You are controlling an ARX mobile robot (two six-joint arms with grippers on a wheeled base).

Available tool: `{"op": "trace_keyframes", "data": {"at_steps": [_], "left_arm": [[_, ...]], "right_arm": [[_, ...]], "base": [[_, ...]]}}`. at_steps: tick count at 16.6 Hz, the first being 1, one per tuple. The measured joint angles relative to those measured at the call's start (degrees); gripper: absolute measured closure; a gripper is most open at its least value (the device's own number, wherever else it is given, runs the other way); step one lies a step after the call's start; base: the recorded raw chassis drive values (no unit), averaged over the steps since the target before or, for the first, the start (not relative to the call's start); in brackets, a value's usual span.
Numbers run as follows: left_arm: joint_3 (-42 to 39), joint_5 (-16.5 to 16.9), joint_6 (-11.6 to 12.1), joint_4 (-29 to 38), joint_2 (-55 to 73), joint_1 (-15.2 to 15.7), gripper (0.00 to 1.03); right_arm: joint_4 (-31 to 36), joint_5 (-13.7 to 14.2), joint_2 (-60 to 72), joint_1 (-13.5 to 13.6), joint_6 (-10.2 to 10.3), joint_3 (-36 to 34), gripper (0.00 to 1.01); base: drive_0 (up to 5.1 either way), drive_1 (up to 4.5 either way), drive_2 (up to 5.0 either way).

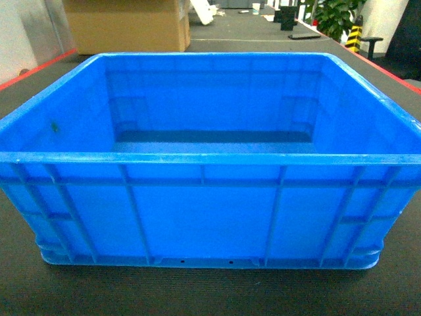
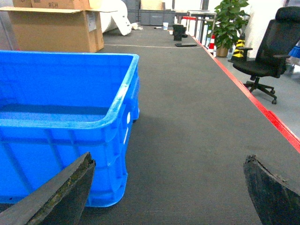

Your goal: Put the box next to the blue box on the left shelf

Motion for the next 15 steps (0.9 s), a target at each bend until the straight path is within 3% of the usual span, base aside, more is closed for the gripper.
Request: {"op": "trace_keyframes", "data": {"at_steps": [15], "left_arm": [[0.0,0.0,0.0,0.0,0.0,0.0,0.05]], "right_arm": [[0.0,0.0,0.0,0.0,0.0,0.0,0.03]], "base": [[0.0,0.0,0.0]]}}
